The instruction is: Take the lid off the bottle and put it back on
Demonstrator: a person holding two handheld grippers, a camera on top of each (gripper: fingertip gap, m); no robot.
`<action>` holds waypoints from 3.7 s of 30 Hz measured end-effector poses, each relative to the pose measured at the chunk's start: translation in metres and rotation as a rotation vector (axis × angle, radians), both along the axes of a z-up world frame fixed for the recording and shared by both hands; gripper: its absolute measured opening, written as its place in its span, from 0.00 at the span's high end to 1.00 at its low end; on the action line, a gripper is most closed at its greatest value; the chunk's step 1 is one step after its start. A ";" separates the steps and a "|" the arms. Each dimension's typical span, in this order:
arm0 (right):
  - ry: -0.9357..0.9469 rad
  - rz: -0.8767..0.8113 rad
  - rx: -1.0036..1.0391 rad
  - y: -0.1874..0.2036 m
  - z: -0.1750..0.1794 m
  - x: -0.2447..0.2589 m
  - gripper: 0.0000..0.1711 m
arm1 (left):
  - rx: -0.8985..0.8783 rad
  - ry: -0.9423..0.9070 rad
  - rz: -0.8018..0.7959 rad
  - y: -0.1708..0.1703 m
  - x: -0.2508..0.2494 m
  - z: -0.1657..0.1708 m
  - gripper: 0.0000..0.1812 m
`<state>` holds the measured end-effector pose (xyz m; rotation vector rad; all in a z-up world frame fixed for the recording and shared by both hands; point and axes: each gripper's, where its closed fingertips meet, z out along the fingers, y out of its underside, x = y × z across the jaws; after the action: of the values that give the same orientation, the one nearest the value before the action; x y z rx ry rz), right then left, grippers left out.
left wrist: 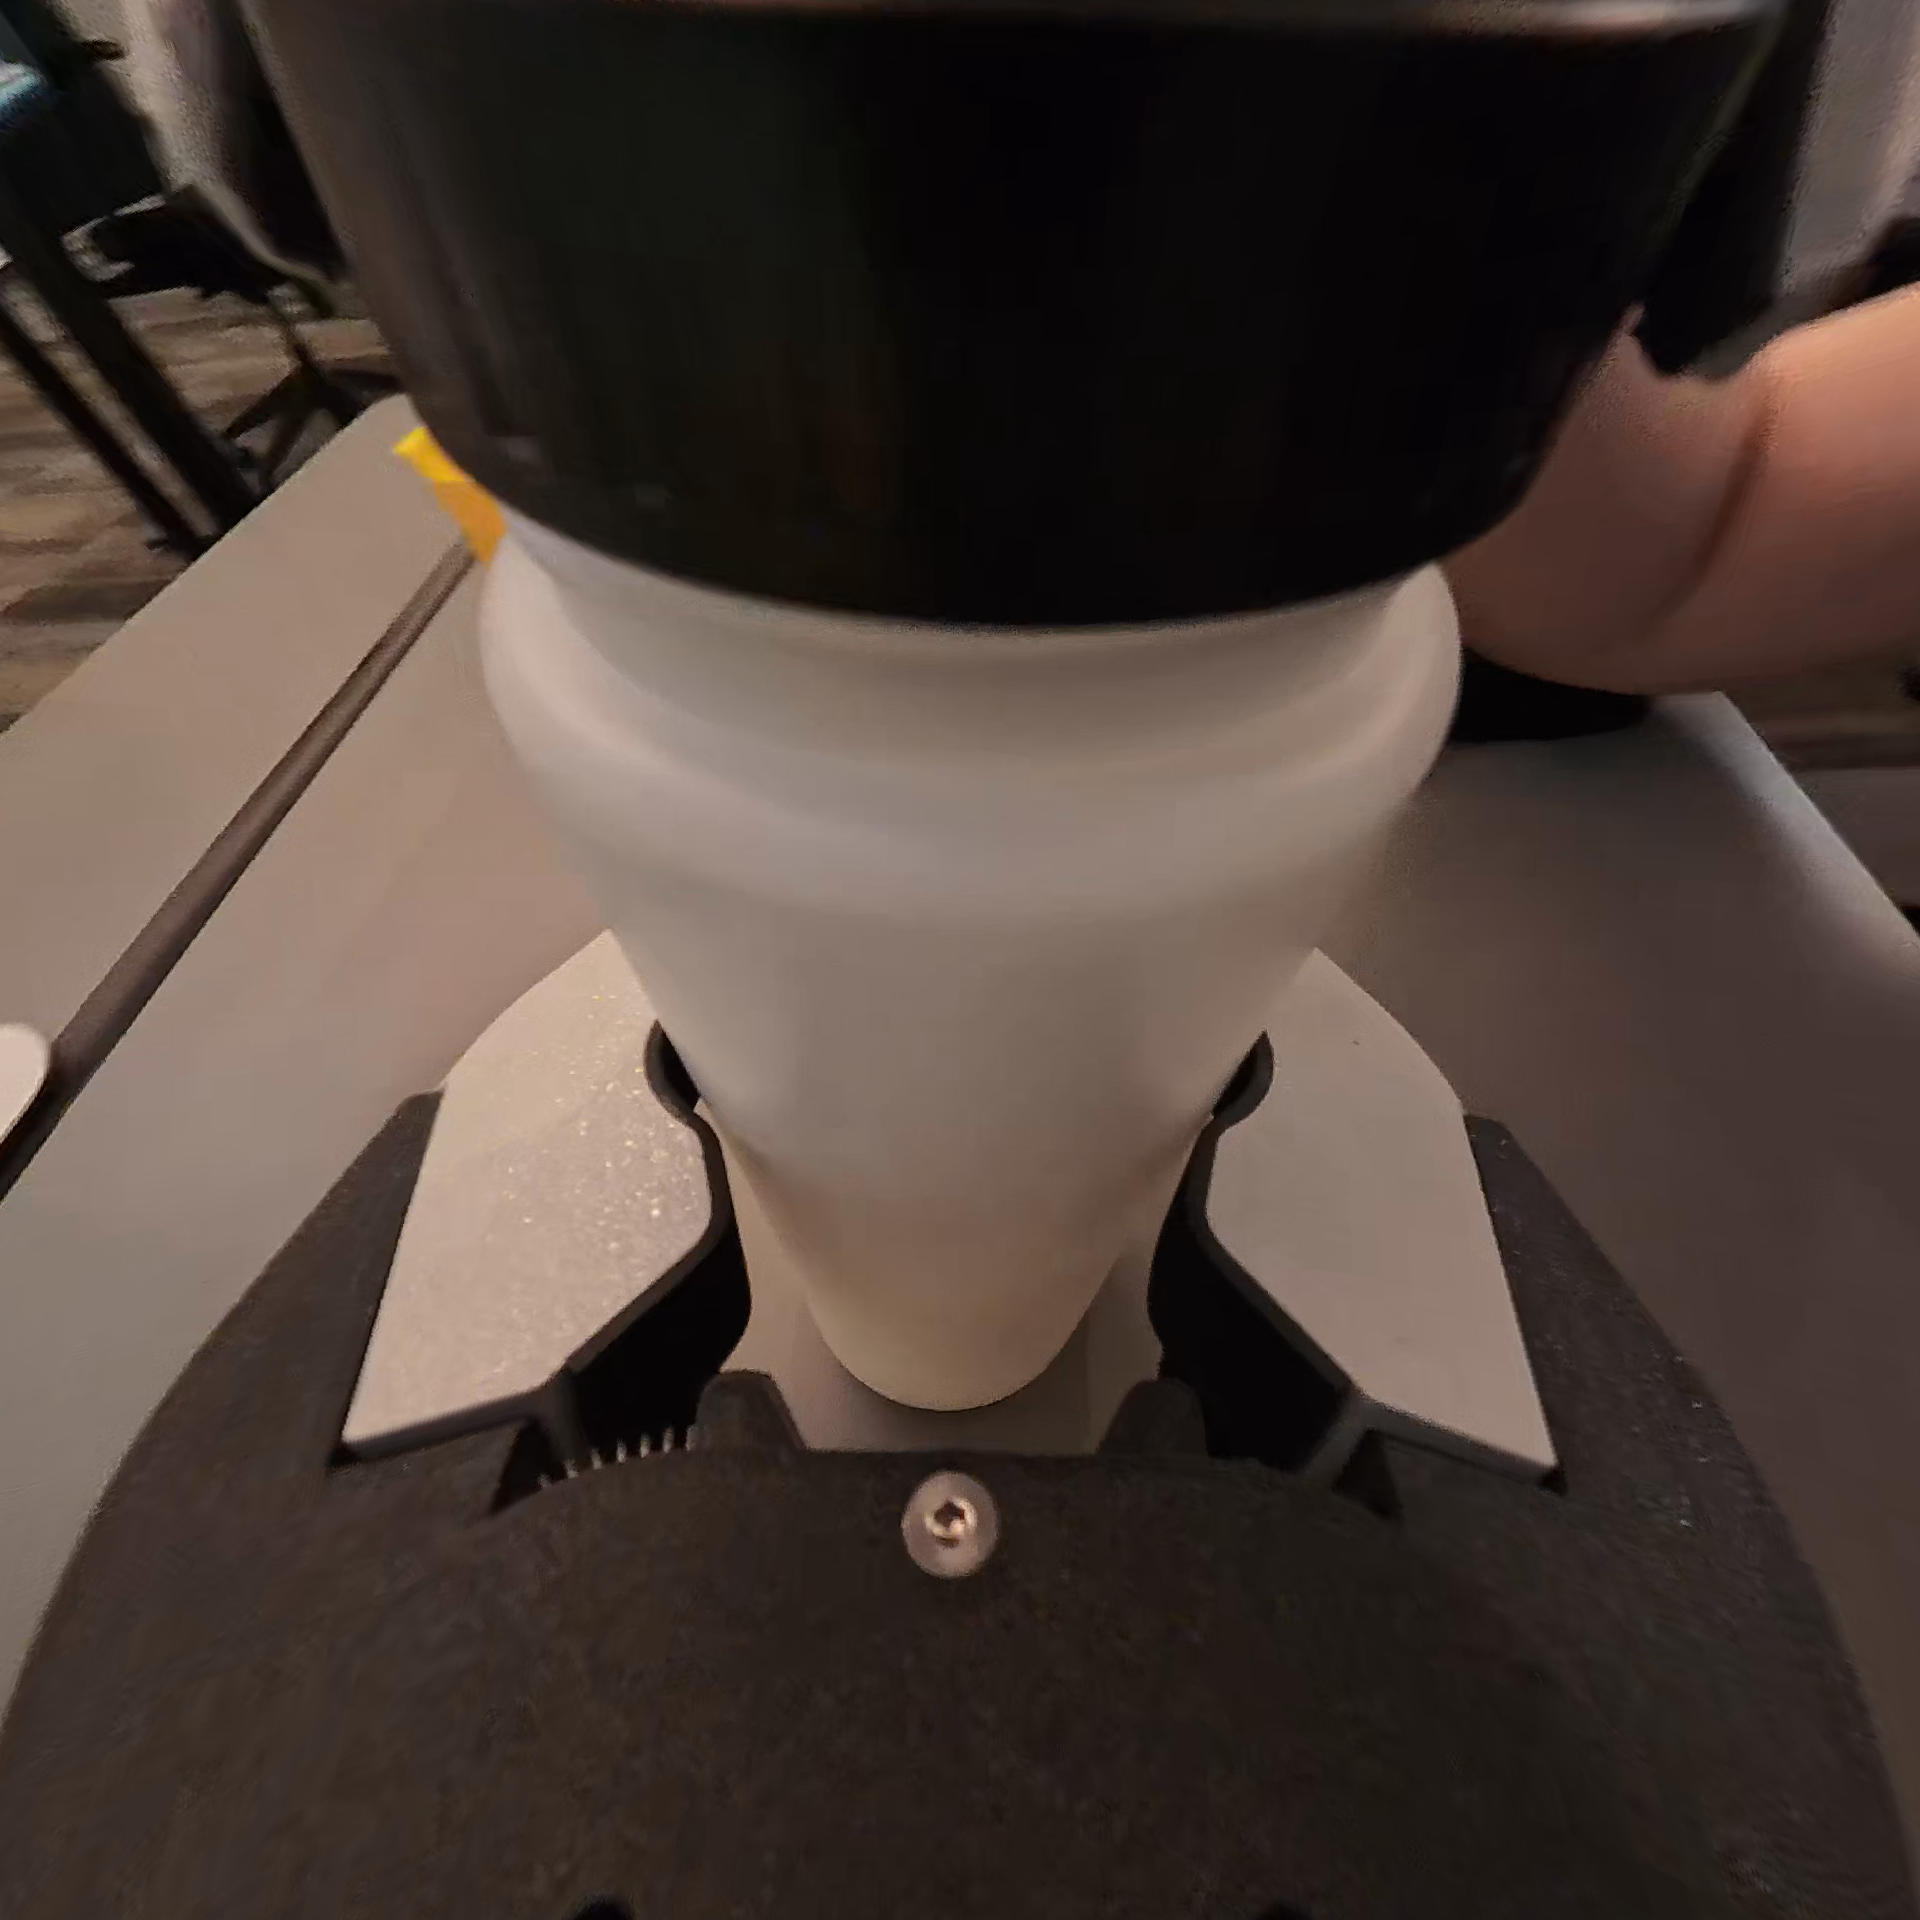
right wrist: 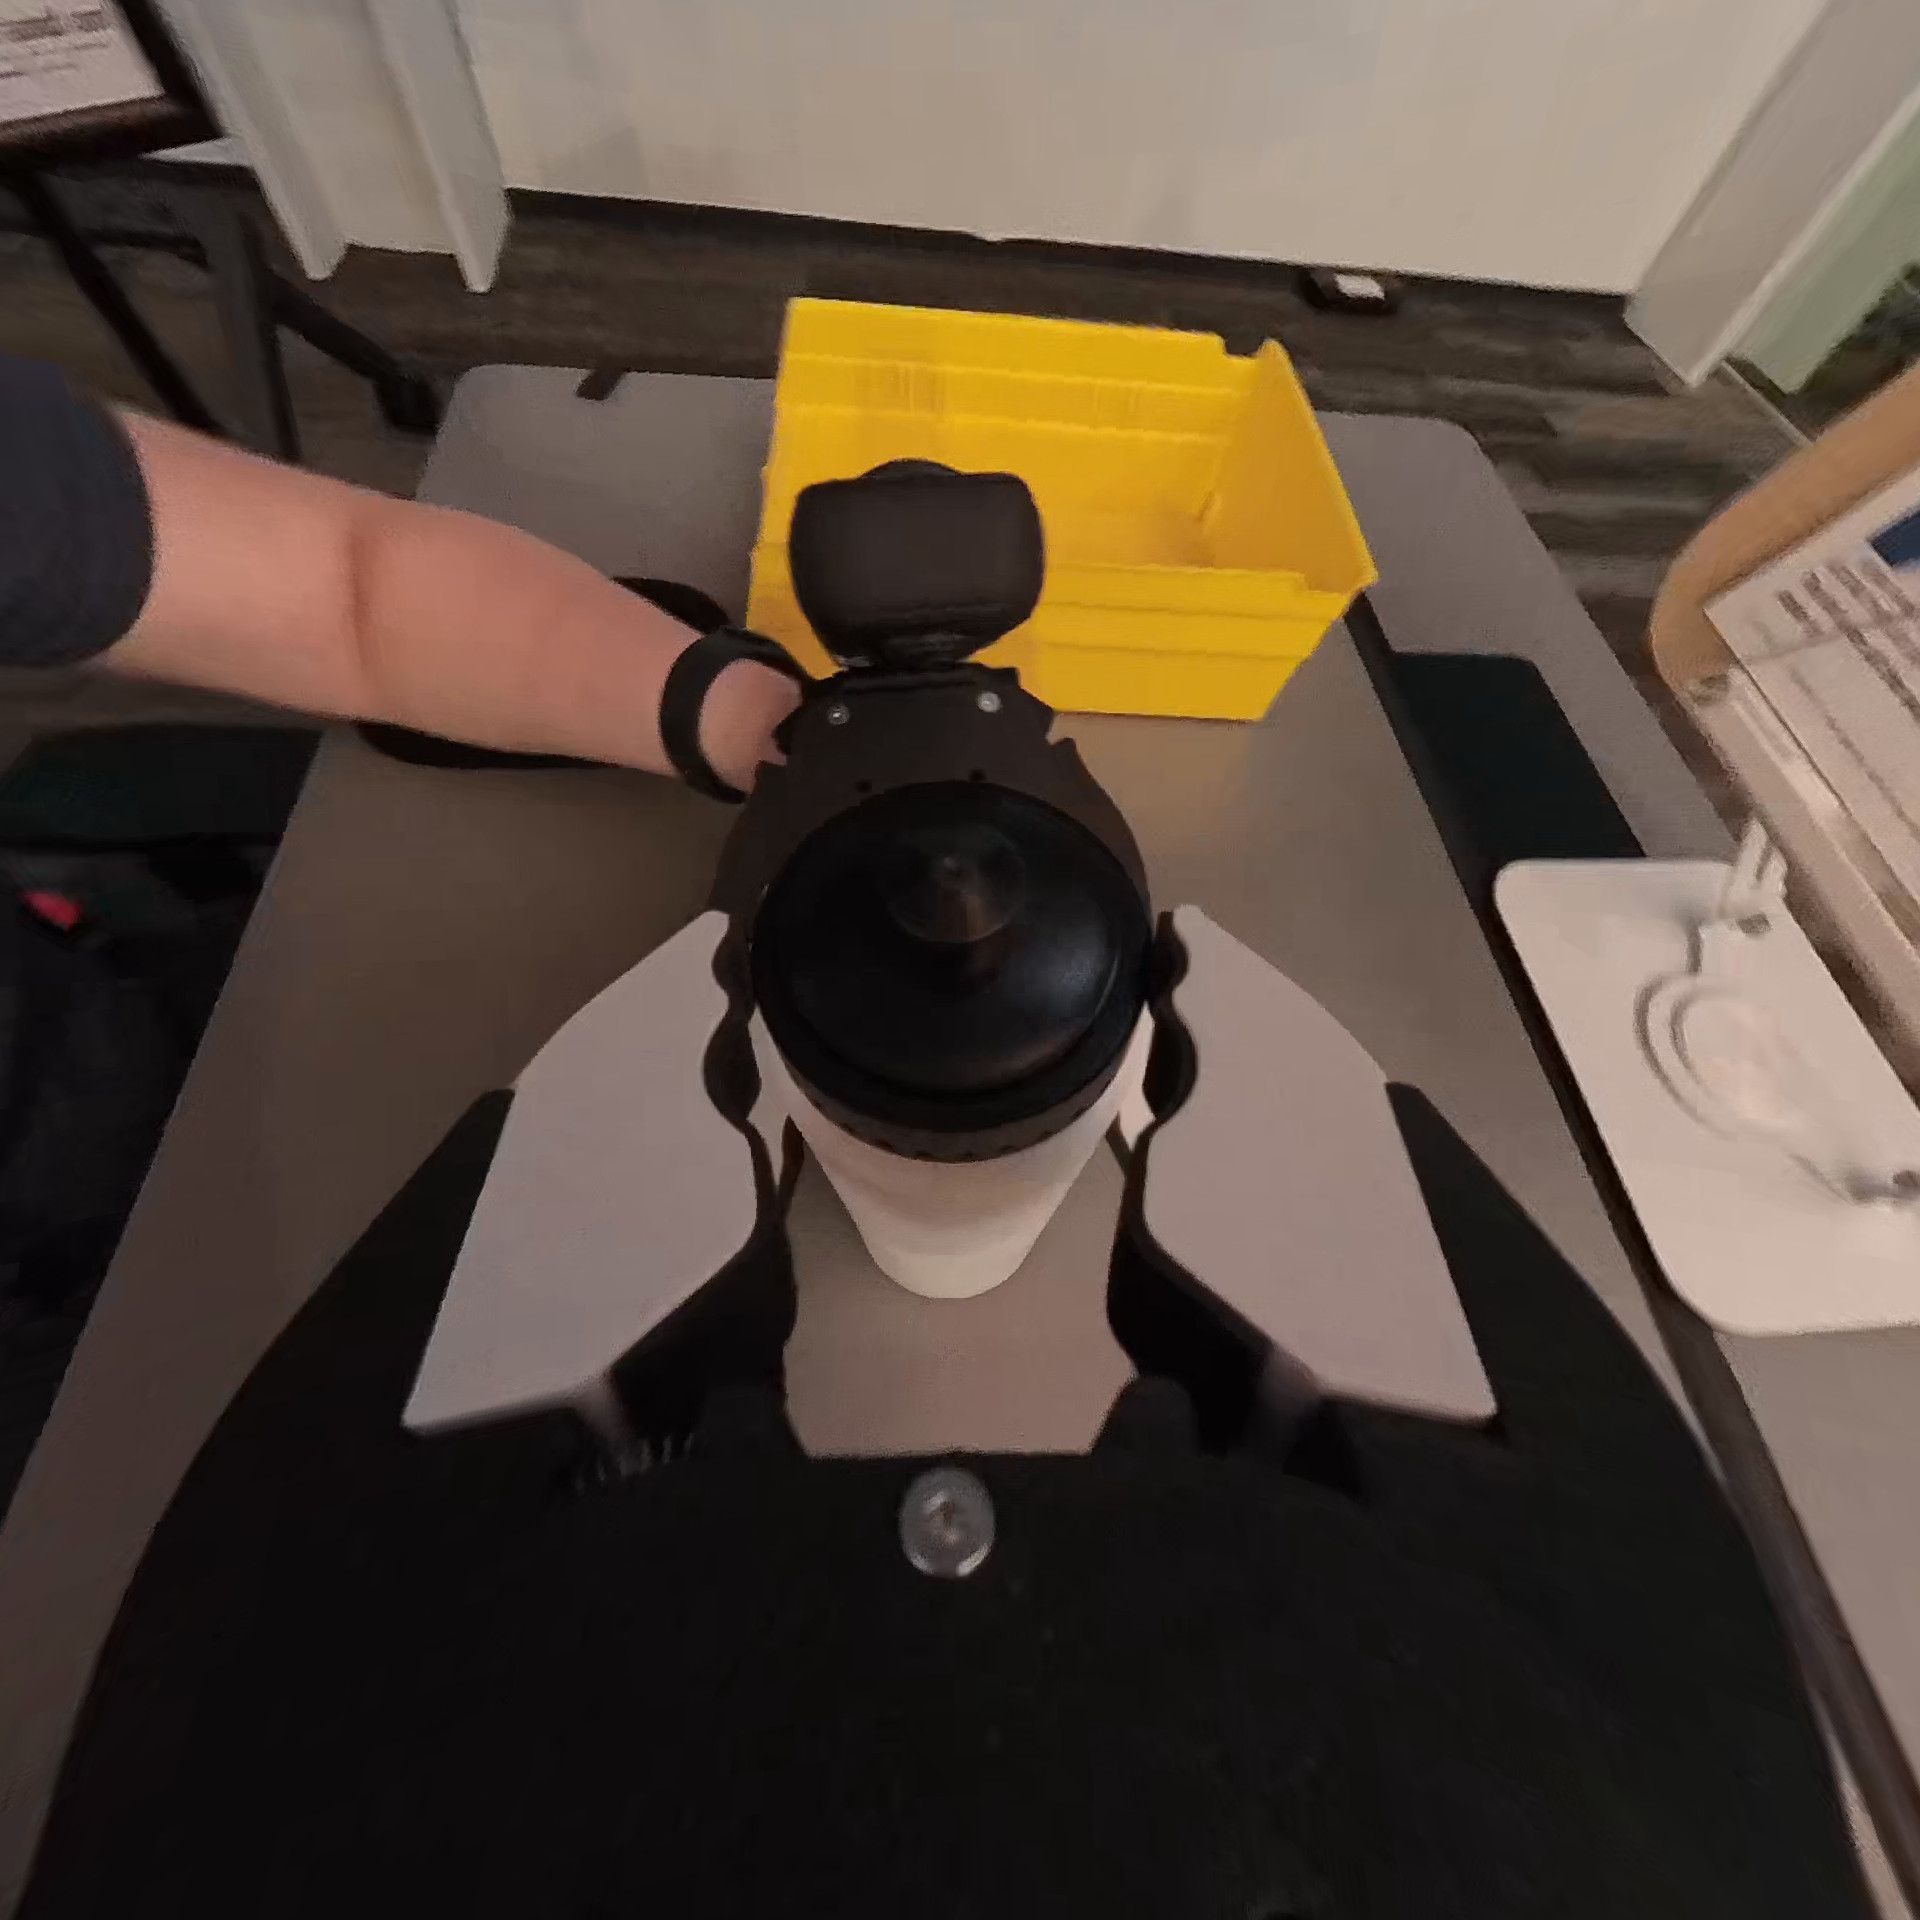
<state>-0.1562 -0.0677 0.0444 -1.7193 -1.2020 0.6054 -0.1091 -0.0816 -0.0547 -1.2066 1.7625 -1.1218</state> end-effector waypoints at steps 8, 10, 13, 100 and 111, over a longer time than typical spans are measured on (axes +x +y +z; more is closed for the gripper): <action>0.160 0.113 0.104 -0.003 0.018 0.002 0.53 | 0.002 0.000 0.026 0.004 0.000 0.003 0.46; 0.165 0.027 0.099 0.009 0.019 0.007 0.51 | -0.012 -0.006 0.094 0.019 0.000 0.004 0.46; 0.169 -0.032 0.067 0.018 0.017 0.008 0.52 | -0.027 -0.018 0.152 0.031 -0.001 0.007 0.46; -0.253 -1.496 -0.655 -0.010 -0.201 0.418 0.59 | -0.073 0.028 0.305 0.060 -0.003 -0.002 0.46; -0.200 -1.535 -0.663 -0.008 -0.203 0.419 0.59 | -0.079 0.027 0.306 0.060 -0.003 -0.002 0.46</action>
<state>0.2625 -0.0754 -0.1583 -2.6323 0.4990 -0.1876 -0.1121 -0.0213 -0.0565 -1.4867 1.5002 -1.0043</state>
